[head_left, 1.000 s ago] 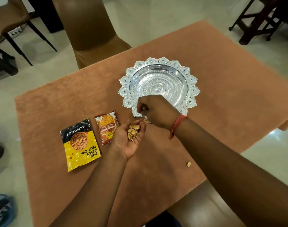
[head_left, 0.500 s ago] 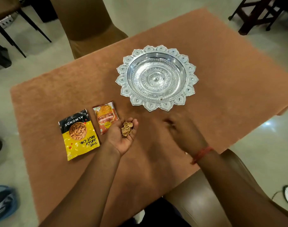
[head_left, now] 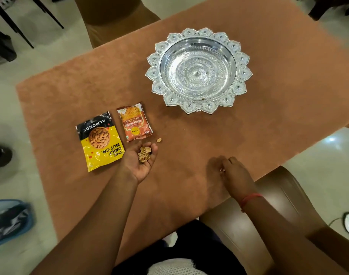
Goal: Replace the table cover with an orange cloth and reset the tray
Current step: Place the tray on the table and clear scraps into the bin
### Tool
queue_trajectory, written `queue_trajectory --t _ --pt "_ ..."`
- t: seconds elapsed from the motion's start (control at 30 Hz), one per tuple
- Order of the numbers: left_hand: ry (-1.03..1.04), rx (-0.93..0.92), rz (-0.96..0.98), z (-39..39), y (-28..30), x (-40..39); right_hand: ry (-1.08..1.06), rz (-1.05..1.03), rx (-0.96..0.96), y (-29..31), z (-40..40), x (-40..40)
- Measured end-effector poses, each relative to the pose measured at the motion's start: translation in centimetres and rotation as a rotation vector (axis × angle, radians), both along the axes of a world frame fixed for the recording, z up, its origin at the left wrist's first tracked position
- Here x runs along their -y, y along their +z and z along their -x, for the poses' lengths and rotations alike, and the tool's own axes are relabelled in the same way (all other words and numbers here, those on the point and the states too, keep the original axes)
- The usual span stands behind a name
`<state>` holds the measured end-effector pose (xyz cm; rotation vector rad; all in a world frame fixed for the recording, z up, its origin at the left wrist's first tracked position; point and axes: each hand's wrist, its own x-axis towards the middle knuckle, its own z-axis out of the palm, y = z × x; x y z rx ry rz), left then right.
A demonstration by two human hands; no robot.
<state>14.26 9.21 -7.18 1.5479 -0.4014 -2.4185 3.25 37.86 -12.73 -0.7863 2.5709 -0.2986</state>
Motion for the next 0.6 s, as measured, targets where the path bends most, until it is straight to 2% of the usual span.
queue_trajectory --t 0.07,0.17,0.27,0.37,0.43,0.5,0.6 --pt "-0.001 0.015 -0.027 -0.8 -0.7 -0.2 -0.003 0.017 0.037 0.7 -0.1 0.9" --pt "-0.062 0.046 -0.044 -1.4 -1.3 -0.9 -0.063 0.186 0.159 2.9 -1.1 4.3" --pt "-0.1 0.055 -0.047 -1.7 -1.5 -2.0 0.075 0.377 0.224 6.2 -3.2 9.3" --pt "-0.171 -0.017 -0.089 -2.0 -1.3 -2.7 0.264 0.481 0.267 7.9 -4.6 13.4" --pt "-0.149 -0.088 -0.133 -2.4 -0.9 -2.7 0.222 0.547 0.28 7.3 -4.0 15.5" --pt "-0.096 -0.069 -0.124 -3.0 -0.8 -2.2 0.125 0.542 0.24 5.6 -2.5 17.3" --pt "-0.014 0.009 -0.091 -4.3 -0.9 -1.2 0.255 0.335 0.105 2.0 -1.0 19.9"
